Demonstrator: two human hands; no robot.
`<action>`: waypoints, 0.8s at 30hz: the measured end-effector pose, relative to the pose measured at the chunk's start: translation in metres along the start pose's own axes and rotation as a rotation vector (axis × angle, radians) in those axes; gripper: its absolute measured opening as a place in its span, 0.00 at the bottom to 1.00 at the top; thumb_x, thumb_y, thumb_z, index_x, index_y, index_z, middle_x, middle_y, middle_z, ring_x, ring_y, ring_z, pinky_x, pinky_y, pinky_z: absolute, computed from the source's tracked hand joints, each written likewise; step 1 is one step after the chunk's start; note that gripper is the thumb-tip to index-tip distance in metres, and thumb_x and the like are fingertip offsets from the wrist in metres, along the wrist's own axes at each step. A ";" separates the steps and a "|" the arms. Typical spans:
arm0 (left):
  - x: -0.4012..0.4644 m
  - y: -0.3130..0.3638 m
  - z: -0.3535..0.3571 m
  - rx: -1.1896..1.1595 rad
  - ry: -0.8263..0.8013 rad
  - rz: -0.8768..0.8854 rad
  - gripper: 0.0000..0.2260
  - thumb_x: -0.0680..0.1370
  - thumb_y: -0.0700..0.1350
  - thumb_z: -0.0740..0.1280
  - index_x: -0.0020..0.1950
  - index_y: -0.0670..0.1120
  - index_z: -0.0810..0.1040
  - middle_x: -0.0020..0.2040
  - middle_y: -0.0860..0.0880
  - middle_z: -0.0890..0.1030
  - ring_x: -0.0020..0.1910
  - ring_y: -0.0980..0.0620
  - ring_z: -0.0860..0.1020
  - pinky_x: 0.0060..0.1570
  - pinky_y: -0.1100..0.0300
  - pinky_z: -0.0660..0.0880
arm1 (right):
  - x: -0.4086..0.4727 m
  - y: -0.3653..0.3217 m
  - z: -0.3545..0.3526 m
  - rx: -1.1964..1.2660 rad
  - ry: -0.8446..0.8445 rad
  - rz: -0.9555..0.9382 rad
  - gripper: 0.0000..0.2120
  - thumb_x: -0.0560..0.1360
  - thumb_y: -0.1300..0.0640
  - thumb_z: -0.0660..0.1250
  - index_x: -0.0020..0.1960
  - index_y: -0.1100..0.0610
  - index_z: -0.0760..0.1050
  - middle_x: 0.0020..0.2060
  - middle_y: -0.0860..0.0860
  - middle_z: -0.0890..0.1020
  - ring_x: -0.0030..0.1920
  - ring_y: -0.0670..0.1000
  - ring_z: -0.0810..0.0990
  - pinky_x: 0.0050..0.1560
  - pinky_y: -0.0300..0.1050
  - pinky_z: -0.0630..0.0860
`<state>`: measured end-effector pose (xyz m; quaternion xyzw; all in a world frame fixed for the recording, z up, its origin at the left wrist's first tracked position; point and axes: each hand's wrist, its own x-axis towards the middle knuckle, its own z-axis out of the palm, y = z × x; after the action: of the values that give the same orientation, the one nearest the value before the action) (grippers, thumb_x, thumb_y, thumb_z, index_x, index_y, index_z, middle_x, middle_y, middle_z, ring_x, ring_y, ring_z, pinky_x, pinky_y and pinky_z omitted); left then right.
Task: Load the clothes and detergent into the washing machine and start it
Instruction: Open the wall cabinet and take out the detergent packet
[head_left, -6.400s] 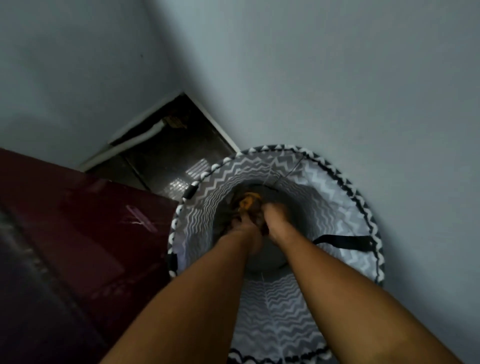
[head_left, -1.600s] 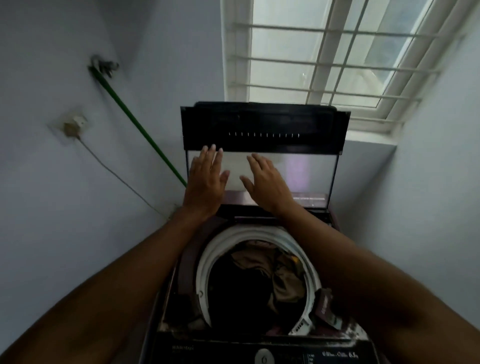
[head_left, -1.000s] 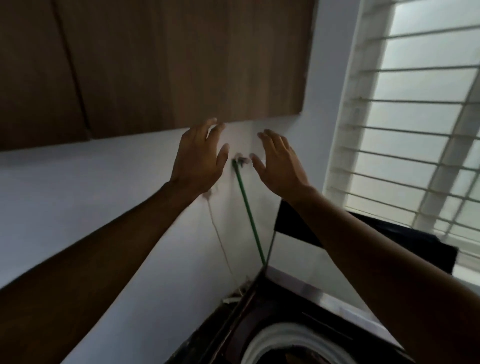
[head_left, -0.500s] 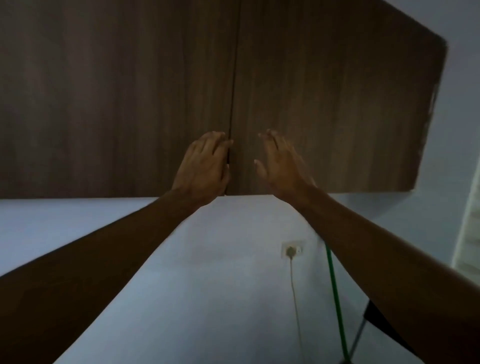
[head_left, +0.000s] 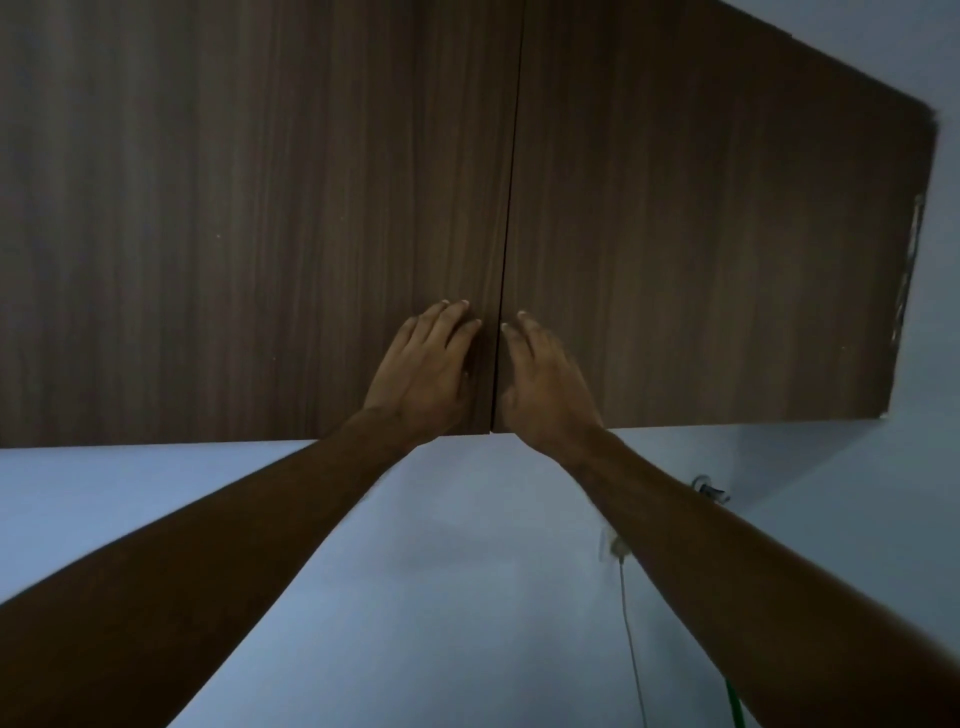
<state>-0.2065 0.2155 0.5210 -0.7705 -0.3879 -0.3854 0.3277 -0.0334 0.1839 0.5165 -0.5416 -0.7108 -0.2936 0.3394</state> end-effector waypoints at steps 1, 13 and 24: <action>0.000 -0.002 0.003 0.013 0.003 0.006 0.26 0.80 0.50 0.63 0.77 0.44 0.65 0.78 0.43 0.62 0.78 0.43 0.58 0.75 0.49 0.51 | 0.003 -0.001 0.004 0.004 0.020 -0.008 0.37 0.75 0.56 0.68 0.79 0.57 0.56 0.79 0.58 0.57 0.78 0.57 0.56 0.76 0.58 0.61; -0.005 -0.015 0.029 0.124 0.046 0.063 0.32 0.81 0.59 0.56 0.80 0.45 0.57 0.81 0.47 0.56 0.80 0.49 0.49 0.78 0.50 0.46 | 0.005 -0.021 0.061 -0.138 -0.025 -0.099 0.66 0.63 0.35 0.74 0.77 0.57 0.29 0.78 0.60 0.34 0.78 0.61 0.34 0.77 0.64 0.42; -0.005 -0.015 0.017 0.201 -0.114 0.116 0.47 0.71 0.65 0.67 0.81 0.46 0.50 0.82 0.45 0.48 0.80 0.45 0.43 0.78 0.47 0.44 | 0.000 -0.026 0.080 -0.353 0.060 -0.136 0.53 0.73 0.37 0.69 0.78 0.69 0.45 0.76 0.71 0.51 0.77 0.70 0.50 0.77 0.64 0.49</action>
<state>-0.2152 0.2348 0.5112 -0.7755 -0.3972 -0.2806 0.4027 -0.0719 0.2406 0.4678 -0.5346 -0.6727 -0.4521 0.2395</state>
